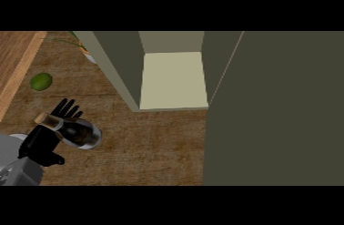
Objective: Pick up the wine, place it into the cabinet and close the cabinet
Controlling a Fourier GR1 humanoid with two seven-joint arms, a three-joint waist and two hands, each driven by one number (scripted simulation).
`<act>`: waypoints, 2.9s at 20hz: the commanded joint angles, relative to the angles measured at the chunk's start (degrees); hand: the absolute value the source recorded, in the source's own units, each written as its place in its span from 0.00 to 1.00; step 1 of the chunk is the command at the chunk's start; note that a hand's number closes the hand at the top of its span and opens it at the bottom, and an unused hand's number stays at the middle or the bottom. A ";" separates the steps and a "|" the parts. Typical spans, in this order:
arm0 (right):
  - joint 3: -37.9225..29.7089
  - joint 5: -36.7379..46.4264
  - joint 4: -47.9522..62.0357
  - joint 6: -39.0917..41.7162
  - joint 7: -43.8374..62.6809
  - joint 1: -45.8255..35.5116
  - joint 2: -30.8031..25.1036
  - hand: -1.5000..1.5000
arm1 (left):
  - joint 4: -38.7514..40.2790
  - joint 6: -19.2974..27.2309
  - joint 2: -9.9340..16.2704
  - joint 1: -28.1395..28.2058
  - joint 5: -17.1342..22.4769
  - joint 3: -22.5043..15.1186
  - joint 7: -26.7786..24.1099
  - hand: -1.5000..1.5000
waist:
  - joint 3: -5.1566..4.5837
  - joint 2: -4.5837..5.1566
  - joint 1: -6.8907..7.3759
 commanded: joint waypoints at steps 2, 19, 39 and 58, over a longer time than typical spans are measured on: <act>-1.76 -7.11 -10.42 -0.75 5.84 2.35 -1.58 0.00 | 7.36 -4.32 0.13 -1.88 -1.95 -0.21 -6.66 0.00 | -0.12 0.03 -0.14; 0.17 -3.63 -6.31 -0.17 2.54 3.27 0.44 0.00 | 14.68 -9.81 -3.27 -6.85 -1.67 -0.64 -8.28 1.00 | -0.16 0.06 -0.42; -0.82 -2.14 -3.76 -0.92 2.17 2.05 -0.45 0.00 | -16.86 39.02 -15.63 9.98 -19.05 -10.70 -26.76 1.00 | 0.25 -0.76 2.54; -1.90 -3.55 -7.71 1.81 -0.53 9.12 0.03 0.00 | -34.97 60.95 -19.59 2.43 -19.28 -29.49 2.34 1.00 | 0.18 -0.59 1.02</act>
